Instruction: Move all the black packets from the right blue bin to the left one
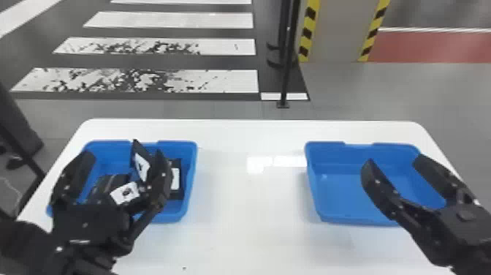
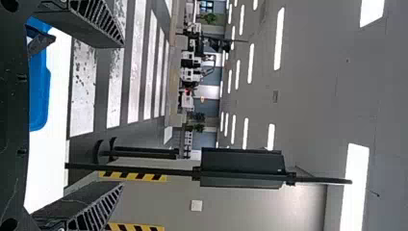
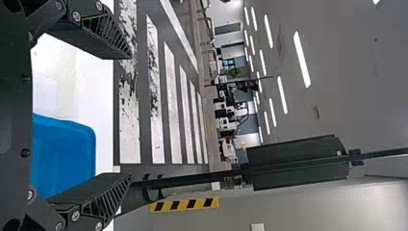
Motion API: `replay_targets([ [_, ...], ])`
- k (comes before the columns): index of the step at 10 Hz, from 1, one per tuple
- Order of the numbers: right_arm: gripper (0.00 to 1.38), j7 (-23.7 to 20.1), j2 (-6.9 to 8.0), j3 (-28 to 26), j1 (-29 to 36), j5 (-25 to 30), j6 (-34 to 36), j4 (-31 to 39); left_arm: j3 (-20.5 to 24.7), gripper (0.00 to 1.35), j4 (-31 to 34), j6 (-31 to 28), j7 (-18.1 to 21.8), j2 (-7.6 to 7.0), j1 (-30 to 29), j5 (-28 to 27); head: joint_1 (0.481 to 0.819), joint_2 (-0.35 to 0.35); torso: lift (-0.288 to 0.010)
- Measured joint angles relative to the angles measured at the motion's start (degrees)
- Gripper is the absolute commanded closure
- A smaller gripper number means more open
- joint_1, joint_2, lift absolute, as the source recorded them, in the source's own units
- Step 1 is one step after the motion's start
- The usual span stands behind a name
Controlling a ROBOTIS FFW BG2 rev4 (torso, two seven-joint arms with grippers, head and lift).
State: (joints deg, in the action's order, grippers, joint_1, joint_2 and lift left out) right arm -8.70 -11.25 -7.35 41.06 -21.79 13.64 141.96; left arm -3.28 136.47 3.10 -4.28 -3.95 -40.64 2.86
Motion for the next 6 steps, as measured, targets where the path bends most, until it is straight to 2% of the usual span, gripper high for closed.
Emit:
replay_targets([
  [6,0.17,0.0,0.00,0.0,0.0,-0.1,0.0,-0.1,0.0,0.00,-0.1,0.0,0.1,-0.01,0.0,-0.1,0.695,-0.004,-0.140],
])
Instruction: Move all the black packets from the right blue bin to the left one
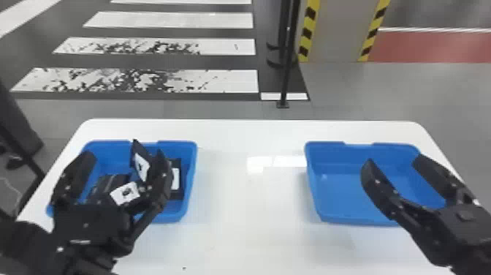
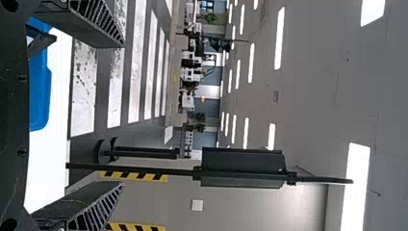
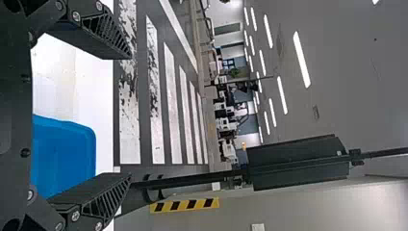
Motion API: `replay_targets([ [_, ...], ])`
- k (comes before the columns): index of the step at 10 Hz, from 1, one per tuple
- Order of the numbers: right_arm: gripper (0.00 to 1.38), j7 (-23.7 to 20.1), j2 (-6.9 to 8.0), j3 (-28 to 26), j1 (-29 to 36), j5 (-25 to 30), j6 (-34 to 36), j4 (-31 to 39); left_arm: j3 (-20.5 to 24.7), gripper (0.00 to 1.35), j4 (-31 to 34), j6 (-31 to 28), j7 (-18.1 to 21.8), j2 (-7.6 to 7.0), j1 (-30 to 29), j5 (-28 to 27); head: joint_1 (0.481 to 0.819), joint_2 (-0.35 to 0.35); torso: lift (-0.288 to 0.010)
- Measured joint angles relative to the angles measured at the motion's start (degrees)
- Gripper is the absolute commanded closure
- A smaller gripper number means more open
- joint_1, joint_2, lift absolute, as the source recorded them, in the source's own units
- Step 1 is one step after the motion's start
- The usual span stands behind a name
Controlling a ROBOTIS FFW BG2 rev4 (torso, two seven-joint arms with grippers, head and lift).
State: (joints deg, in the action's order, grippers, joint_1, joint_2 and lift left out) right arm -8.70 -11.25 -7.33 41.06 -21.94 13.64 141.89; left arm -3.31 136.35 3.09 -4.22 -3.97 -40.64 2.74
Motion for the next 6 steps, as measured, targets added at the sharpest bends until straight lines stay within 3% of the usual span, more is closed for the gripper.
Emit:
replay_targets([
  [6,0.17,0.0,0.00,0.0,0.0,-0.3,-0.3,-0.2,-0.1,0.00,0.0,0.3,0.0,-0.08,0.1,-0.1,0.695,-0.005,-0.140],
])
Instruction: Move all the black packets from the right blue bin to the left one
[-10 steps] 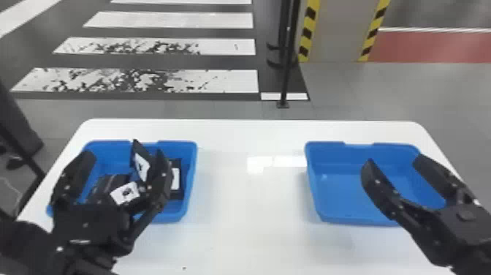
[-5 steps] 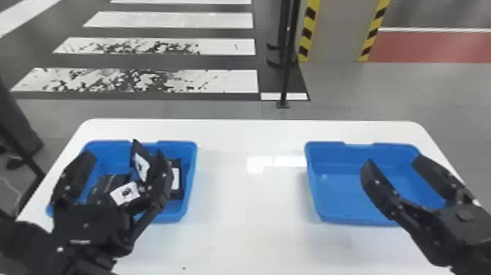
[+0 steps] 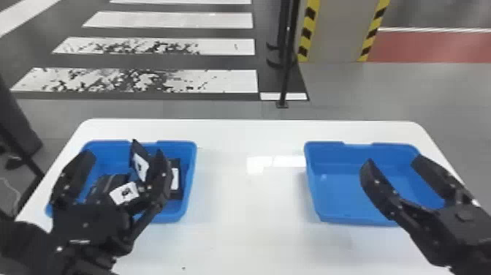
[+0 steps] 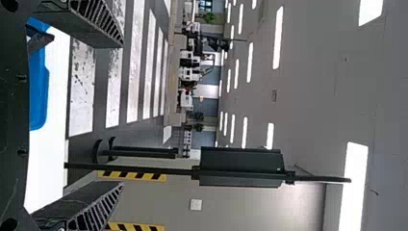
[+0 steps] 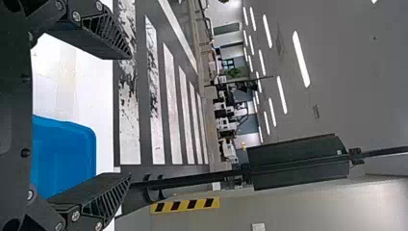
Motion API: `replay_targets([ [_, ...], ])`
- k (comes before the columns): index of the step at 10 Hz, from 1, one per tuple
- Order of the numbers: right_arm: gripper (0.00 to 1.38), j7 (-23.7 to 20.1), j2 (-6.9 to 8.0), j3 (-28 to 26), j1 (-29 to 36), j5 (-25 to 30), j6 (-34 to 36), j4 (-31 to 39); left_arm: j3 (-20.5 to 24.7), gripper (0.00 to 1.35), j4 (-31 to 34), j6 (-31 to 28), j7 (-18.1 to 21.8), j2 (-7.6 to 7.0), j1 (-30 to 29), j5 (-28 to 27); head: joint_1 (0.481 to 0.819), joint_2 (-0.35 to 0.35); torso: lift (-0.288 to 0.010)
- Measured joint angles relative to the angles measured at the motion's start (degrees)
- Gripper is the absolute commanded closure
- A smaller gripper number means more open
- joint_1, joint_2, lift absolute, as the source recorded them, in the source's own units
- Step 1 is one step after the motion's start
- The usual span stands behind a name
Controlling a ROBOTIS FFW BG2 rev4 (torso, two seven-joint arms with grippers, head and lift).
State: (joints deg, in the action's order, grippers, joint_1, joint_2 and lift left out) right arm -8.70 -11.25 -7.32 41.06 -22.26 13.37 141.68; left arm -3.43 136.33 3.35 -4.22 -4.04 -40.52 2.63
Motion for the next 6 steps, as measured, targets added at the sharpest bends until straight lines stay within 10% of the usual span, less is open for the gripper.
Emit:
replay_targets([
  [6,0.17,0.0,0.00,0.0,0.0,-0.1,-0.4,-0.1,0.0,0.00,-0.2,0.3,0.0,-0.07,0.2,0.0,0.695,-0.007,-0.140],
])
